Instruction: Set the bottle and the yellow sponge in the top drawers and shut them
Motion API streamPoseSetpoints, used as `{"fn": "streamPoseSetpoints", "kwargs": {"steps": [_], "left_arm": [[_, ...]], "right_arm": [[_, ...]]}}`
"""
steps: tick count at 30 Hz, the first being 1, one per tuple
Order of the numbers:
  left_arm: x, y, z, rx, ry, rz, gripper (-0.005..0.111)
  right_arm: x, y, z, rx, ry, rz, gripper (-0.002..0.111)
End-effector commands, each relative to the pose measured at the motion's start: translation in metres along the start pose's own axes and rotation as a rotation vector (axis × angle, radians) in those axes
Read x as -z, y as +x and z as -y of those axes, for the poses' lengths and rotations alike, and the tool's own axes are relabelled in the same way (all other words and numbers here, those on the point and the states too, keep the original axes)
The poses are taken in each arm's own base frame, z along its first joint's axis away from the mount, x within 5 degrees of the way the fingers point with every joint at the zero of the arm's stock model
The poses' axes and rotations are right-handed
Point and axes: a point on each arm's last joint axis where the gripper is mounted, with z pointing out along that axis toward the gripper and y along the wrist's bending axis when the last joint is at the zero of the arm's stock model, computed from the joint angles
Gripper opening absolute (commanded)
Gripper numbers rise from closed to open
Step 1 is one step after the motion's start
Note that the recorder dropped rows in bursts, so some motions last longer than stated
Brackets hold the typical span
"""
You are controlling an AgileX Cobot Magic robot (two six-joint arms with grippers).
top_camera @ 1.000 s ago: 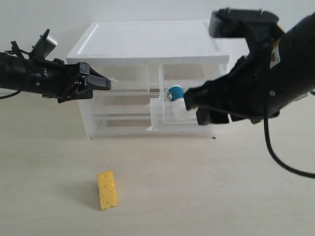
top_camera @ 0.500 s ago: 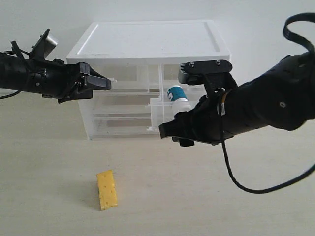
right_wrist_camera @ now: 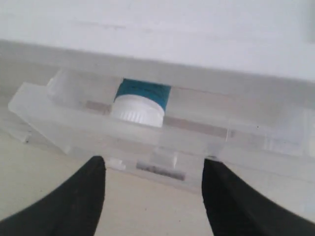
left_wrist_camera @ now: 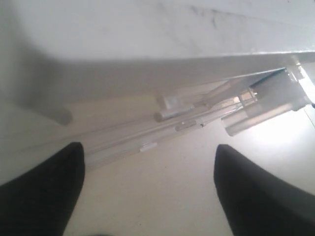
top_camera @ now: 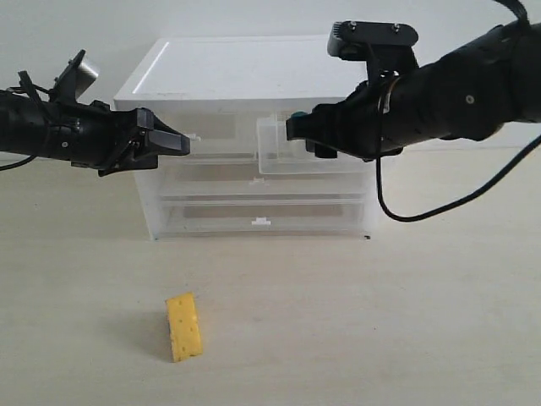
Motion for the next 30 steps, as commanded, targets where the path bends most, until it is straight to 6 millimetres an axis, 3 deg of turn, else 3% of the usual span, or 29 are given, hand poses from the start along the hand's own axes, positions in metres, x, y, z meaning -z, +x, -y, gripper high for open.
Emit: {"fn": "streamPoseSetpoints", "kwargs": {"steps": [1, 4, 8, 13, 18, 25, 27, 30], "left_arm": [[0.001, -0.001, -0.001, -0.001, -0.004, 0.008, 0.069], [0.001, -0.001, -0.001, -0.001, -0.01, 0.011, 0.069], [0.002, -0.002, -0.004, -0.004, -0.044, 0.025, 0.069], [0.002, -0.002, -0.004, -0.012, -0.043, 0.024, 0.069], [0.001, -0.002, -0.004, -0.012, -0.04, 0.024, 0.069], [0.001, 0.001, 0.001, -0.018, 0.016, -0.006, 0.069], [0.001, 0.002, 0.003, -0.014, 0.037, -0.015, 0.069], [0.002, 0.003, 0.006, 0.017, 0.068, -0.029, 0.069]], "right_arm": [[-0.024, -0.008, 0.001, 0.019, 0.002, 0.018, 0.054], [-0.037, -0.019, -0.002, 0.026, -0.002, 0.041, 0.054], [-0.034, -0.031, -0.002, 0.025, 0.009, 0.05, 0.054], [-0.031, -0.02, 0.004, 0.041, 0.083, -0.114, 0.054], [-0.011, -0.021, -0.001, 0.037, 0.05, -0.186, 0.054], [0.032, -0.028, -0.029, 0.102, -0.009, -0.194, 0.054], [0.044, -0.024, -0.035, 0.124, -0.029, -0.172, 0.049], [0.054, -0.01, -0.038, 0.123, -0.064, -0.115, 0.032]]}}
